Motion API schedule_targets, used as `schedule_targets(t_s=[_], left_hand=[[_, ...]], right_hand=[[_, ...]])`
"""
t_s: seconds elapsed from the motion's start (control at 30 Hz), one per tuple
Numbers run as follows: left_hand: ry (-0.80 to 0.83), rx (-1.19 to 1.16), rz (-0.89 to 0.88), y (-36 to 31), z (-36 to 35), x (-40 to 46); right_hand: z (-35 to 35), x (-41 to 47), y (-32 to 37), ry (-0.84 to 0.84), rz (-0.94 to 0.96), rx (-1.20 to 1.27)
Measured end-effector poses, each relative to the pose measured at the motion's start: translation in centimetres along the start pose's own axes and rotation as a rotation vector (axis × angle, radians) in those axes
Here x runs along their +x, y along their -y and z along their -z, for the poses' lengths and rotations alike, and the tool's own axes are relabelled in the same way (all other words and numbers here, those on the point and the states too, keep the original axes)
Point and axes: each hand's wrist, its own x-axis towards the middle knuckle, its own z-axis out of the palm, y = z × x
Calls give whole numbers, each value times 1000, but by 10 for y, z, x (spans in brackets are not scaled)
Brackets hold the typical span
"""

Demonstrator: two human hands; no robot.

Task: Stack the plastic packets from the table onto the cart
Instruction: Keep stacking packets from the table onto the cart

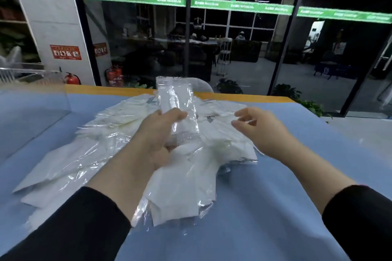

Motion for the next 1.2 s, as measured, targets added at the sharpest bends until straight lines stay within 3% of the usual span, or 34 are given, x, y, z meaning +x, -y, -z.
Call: schedule_targets(t_s=[0.1, 0.27, 0.43, 0.6, 0.7, 0.77, 0.87, 0.93, 1.1, 1.2], left_hand=[[-35, -18, -4, 8, 9, 8], [-31, -96, 5, 9, 20, 11], [-3, -103, 42, 10, 20, 11], [-3, -75, 20, 12, 21, 10], [0, -48, 12, 15, 15, 8], [7, -63, 11, 17, 11, 6], [-23, -109, 2, 21, 7, 5], [-36, -108, -3, 23, 4, 4], [13, -218, 29, 25, -6, -2], [45, -190, 5, 27, -11, -5]], right_hand=[[-21, 15, -8, 125, -33, -155], [-45, 31, -3, 198, -132, -255], [-71, 39, -6, 124, -131, -227], [-75, 39, -11, 105, -110, 64], [-58, 35, -8, -173, -31, 209], [-41, 26, 5, -321, 42, 470], [-33, 11, 30, -140, 150, 799], [-43, 4, 42, -59, 211, 712], [-68, -1, 39, -103, 142, 401], [-72, -6, 41, -91, 164, 342]])
